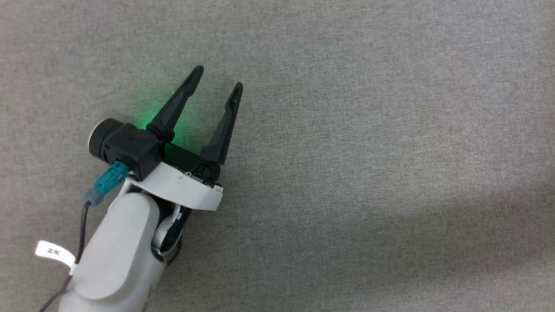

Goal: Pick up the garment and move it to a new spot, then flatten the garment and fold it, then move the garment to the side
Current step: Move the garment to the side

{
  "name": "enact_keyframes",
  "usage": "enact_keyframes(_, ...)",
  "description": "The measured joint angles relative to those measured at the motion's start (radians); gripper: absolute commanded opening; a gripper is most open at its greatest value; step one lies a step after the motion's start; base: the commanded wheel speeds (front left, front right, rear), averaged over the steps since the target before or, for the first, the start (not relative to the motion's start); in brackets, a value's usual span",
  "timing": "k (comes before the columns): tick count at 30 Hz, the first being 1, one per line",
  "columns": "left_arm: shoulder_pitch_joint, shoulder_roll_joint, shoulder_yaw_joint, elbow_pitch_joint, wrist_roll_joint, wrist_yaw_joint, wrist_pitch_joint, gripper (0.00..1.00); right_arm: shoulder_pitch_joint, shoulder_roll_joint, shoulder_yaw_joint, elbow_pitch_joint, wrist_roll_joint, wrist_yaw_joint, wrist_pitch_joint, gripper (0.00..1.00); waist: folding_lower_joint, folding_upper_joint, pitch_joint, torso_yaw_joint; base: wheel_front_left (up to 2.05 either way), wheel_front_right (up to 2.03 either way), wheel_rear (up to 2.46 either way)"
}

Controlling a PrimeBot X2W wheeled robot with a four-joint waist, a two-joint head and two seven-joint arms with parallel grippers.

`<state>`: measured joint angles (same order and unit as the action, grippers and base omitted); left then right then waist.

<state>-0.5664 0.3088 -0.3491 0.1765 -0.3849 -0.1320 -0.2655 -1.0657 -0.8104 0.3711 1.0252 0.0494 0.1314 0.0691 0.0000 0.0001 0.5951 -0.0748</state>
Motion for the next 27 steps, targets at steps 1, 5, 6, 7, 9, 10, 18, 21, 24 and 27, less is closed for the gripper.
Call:
enact_keyframes(1, 0.000, 0.000, -0.002, 0.002, -0.001, 0.000, 0.000, 1.00, 0.003, 0.007, -0.013, 0.004, -0.004, 0.000, 0.000, 0.00, 0.0000, 0.0000, -0.001, 0.002, 0.00, 0.00, 0.00)
enact_keyframes(5, 0.000, 0.001, -0.003, 0.015, -0.004, 0.000, 0.001, 1.00, 0.013, 0.032, -0.060, 0.019, -0.036, 0.000, -0.004, 0.19, 0.0000, 0.0000, -0.012, 0.009, 0.00, 0.00, 0.00)
enact_keyframes(6, 0.002, 0.001, -0.003, 0.019, -0.004, 0.000, 0.001, 1.00, 0.016, 0.039, -0.073, 0.021, -0.047, 0.000, -0.006, 0.27, 0.0000, 0.0000, -0.017, 0.010, 0.00, 0.00, 0.00)
enact_keyframes(7, 0.003, 0.000, -0.003, 0.022, -0.005, 0.000, 0.001, 1.00, 0.018, 0.044, -0.085, 0.024, -0.053, 0.000, -0.008, 0.32, 0.0000, 0.0000, -0.021, 0.011, 0.00, 0.00, 0.00)
enact_keyframes(9, 0.011, -0.002, -0.001, 0.027, -0.012, 0.000, 0.001, 1.00, 0.027, 0.052, -0.110, 0.031, -0.062, 0.000, -0.008, 0.45, 0.0000, 0.0000, -0.033, 0.014, 0.00, 0.00, 0.00)
enact_keyframes(10, 0.017, -0.002, -0.001, 0.031, -0.012, 0.000, 0.001, 1.00, 0.029, 0.055, -0.124, 0.037, -0.065, 0.000, -0.007, 0.49, 0.0000, 0.0000, -0.040, 0.015, 0.00, 0.00, 0.00)
enact_keyframes(18, 0.059, -0.009, 0.020, 0.045, -0.025, 0.000, 0.001, 1.00, 0.051, 0.085, -0.195, 0.030, -0.097, 0.000, -0.023, 1.00, -0.0001, 0.0000, -0.112, 0.027, 0.00, 0.00, 0.00)
enact_keyframes(21, 0.079, -0.011, 0.039, 0.045, -0.029, 0.000, 0.001, 1.00, 0.055, 0.104, -0.227, 0.027, -0.101, 0.000, -0.035, 1.00, 0.0000, 0.0000, -0.145, 0.031, 0.00, 0.00, 0.00)
enact_keyframes(24, 0.110, -0.013, 0.058, 0.051, -0.031, 0.000, 0.001, 1.00, 0.068, 0.132, -0.253, 0.020, -0.100, 0.000, -0.055, 1.00, 0.0000, 0.0000, -0.182, 0.035, 0.00, 0.00, 0.00)
enact_keyframes(27, 0.139, -0.022, 0.084, 0.053, -0.030, 0.000, 0.001, 1.00, 0.084, 0.165, -0.283, 0.011, -0.083, 0.000, -0.093, 1.00, 0.0000, 0.0000, -0.222, 0.041, 0.00, 0.00, 0.00)
